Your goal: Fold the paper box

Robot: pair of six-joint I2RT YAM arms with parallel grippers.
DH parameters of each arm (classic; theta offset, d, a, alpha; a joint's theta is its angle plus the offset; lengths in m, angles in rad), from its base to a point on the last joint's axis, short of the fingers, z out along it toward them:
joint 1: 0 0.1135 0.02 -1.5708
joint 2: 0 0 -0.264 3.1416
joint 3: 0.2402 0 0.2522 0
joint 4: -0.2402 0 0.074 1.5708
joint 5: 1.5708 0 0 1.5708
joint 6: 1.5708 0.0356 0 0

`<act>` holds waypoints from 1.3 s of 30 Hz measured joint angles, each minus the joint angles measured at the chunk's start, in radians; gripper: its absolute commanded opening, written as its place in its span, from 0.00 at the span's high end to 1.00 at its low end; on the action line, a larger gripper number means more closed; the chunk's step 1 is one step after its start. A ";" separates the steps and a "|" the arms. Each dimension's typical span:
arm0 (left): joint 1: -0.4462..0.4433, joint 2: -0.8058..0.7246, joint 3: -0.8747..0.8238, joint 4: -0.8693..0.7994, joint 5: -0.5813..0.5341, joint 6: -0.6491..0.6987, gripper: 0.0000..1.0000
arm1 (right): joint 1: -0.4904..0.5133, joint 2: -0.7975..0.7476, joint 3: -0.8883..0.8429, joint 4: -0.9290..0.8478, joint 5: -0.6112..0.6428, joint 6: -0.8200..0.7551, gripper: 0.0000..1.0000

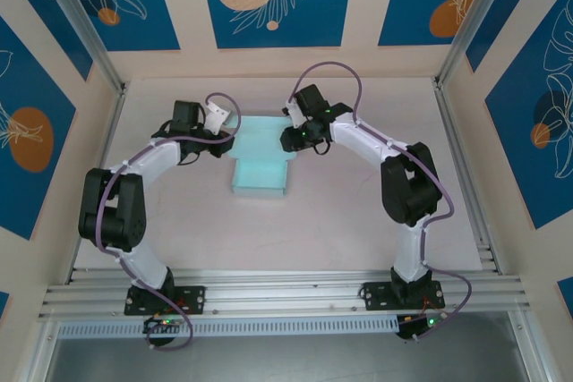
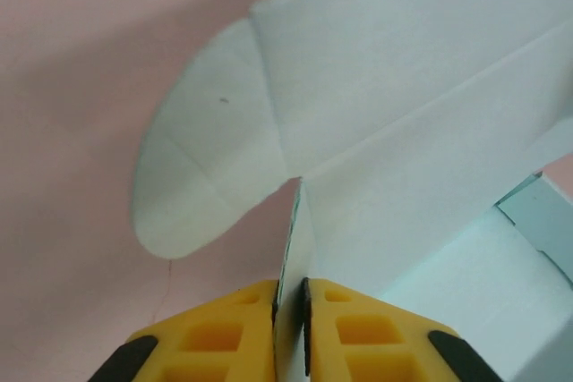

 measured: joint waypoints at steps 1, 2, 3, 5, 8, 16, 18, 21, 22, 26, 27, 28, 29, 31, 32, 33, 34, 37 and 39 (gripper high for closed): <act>-0.002 0.000 0.000 0.002 -0.001 -0.010 0.93 | 0.005 0.000 0.002 0.000 0.014 0.001 0.69; -0.006 -0.002 0.000 0.006 -0.006 -0.022 0.95 | 0.011 0.000 0.003 0.000 0.037 0.003 0.70; -0.016 -0.003 0.000 0.010 -0.020 -0.038 0.96 | 0.019 0.000 0.003 0.000 0.061 0.003 0.71; -0.031 -0.009 0.000 0.021 -0.058 -0.071 0.98 | 0.036 0.000 0.003 0.002 0.112 0.006 0.72; -0.069 -0.034 -0.016 0.068 -0.132 -0.133 1.00 | 0.061 0.000 0.003 0.010 0.199 0.014 0.75; -0.189 -0.071 -0.069 0.220 -0.298 -0.257 1.00 | 0.069 -0.002 0.005 0.076 0.367 0.021 0.76; -0.209 -0.071 -0.070 0.260 -0.327 -0.280 1.00 | 0.061 -0.002 0.011 0.091 0.389 0.018 0.76; -0.233 -0.062 -0.071 0.319 -0.371 -0.315 1.00 | 0.047 -0.002 0.019 0.130 0.412 0.018 0.76; -0.242 -0.055 -0.072 0.342 -0.389 -0.327 1.00 | 0.044 -0.002 0.019 0.142 0.417 0.018 0.76; -0.277 -0.008 -0.083 0.428 -0.460 -0.380 1.00 | 0.033 -0.001 0.014 0.191 0.442 0.037 0.76; -0.282 0.005 -0.083 0.441 -0.475 -0.393 1.00 | 0.032 -0.001 0.009 0.206 0.446 0.045 0.76; -0.286 0.022 -0.084 0.456 -0.490 -0.406 1.00 | 0.031 -0.001 0.002 0.219 0.450 0.053 0.76; -0.291 0.037 -0.084 0.467 -0.504 -0.420 1.00 | 0.031 -0.001 -0.008 0.233 0.453 0.061 0.76; -0.299 0.064 -0.084 0.484 -0.531 -0.451 1.00 | 0.032 -0.001 -0.030 0.254 0.455 0.072 0.76; -0.304 0.076 -0.084 0.491 -0.544 -0.471 1.00 | 0.032 -0.001 -0.044 0.267 0.456 0.080 0.76; -0.308 0.082 -0.087 0.498 -0.552 -0.488 1.00 | 0.033 -0.001 -0.058 0.279 0.456 0.085 0.76; -0.312 0.085 -0.090 0.507 -0.563 -0.504 1.00 | 0.034 -0.001 -0.071 0.290 0.457 0.090 0.76; -0.330 0.089 -0.092 0.523 -0.598 -0.544 1.00 | 0.036 -0.001 -0.111 0.327 0.462 0.106 0.76; -0.341 0.091 -0.093 0.525 -0.622 -0.567 1.00 | 0.039 -0.003 -0.133 0.360 0.469 0.117 0.76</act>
